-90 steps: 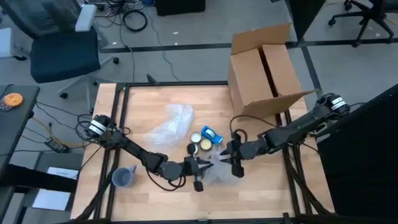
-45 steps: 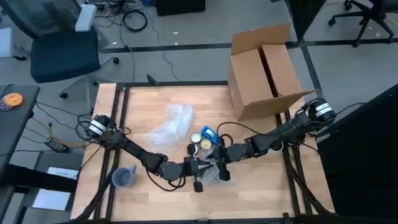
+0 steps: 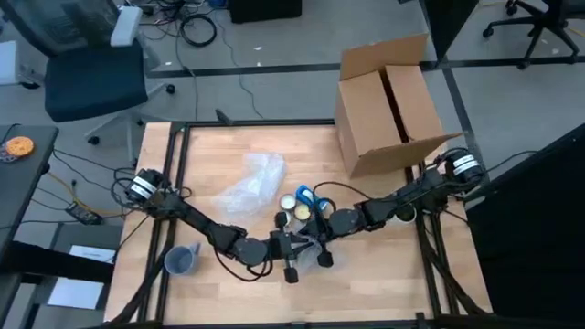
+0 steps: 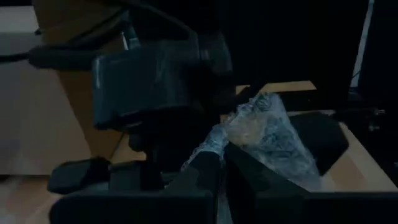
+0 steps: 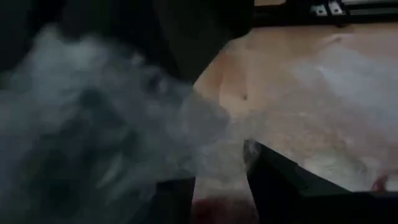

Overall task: Wrap mug
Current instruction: Wrap the black mug with the transparent bubble wrap

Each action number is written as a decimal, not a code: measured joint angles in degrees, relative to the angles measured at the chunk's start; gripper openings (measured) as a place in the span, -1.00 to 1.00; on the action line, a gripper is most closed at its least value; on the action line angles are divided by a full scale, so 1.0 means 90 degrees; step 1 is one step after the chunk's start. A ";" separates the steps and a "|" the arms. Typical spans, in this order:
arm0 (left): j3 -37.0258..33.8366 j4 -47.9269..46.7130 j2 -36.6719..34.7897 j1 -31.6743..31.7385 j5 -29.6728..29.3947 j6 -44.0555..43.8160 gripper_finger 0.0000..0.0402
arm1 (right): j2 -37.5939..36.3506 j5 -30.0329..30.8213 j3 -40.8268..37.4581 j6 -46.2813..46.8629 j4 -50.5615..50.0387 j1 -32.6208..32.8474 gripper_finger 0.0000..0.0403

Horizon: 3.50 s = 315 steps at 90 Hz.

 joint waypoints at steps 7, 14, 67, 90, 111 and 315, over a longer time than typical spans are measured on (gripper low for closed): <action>0.0002 0.0013 0.0000 -0.0007 0.0002 0.0000 -1.00 | -0.0072 -0.0014 0.0000 -0.0056 -0.0035 -0.0023 -0.44; 0.0005 0.0056 -0.0001 -0.0009 0.0000 0.0000 -1.00 | -0.0229 -0.0009 0.0000 -0.0154 -0.0172 -0.0033 -0.44; -0.0003 -0.0068 0.0007 -0.0014 0.0036 0.0015 -1.00 | -0.1261 0.0243 0.0010 0.0173 -0.1981 -0.0031 -0.44; -0.0003 -0.0254 0.0007 0.0140 0.0022 0.0047 -1.00 | -0.2506 0.1107 0.0010 0.0340 -0.3056 0.0224 -0.44; -0.0003 -0.0274 0.0007 0.0367 0.0024 0.0013 -1.00 | -0.3422 0.1571 0.0010 0.0321 -0.2843 0.0750 -0.44; 0.0006 -0.2188 -0.0007 0.0549 0.1293 -0.1134 -0.06 | -0.1255 0.1011 0.1064 0.1191 -0.4128 0.0371 -0.46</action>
